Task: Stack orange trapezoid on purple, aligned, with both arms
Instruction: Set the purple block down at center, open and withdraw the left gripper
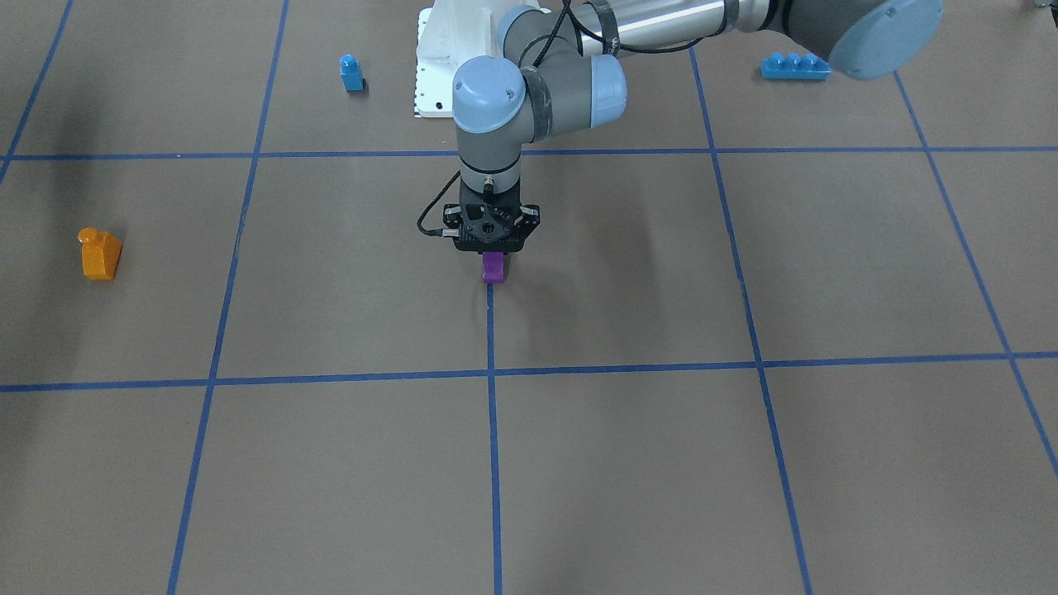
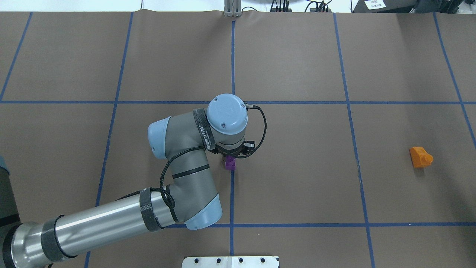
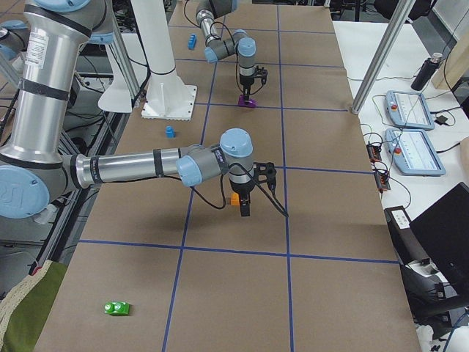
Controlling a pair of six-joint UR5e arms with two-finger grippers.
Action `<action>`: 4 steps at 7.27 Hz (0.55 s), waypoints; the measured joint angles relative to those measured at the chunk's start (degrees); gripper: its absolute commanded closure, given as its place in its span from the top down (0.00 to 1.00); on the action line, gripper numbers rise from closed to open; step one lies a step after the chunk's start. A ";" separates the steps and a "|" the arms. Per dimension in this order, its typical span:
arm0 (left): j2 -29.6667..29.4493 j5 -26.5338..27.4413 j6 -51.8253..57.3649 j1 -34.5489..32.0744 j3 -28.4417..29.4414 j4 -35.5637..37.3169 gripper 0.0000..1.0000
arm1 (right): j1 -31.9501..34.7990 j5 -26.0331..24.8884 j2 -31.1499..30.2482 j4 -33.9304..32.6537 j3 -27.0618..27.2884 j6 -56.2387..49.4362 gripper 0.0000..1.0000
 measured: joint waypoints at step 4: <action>-1.07 0.48 0.06 0.40 1.56 -0.07 0.33 | 0.00 -0.07 0.00 0.00 -0.09 0.00 1.00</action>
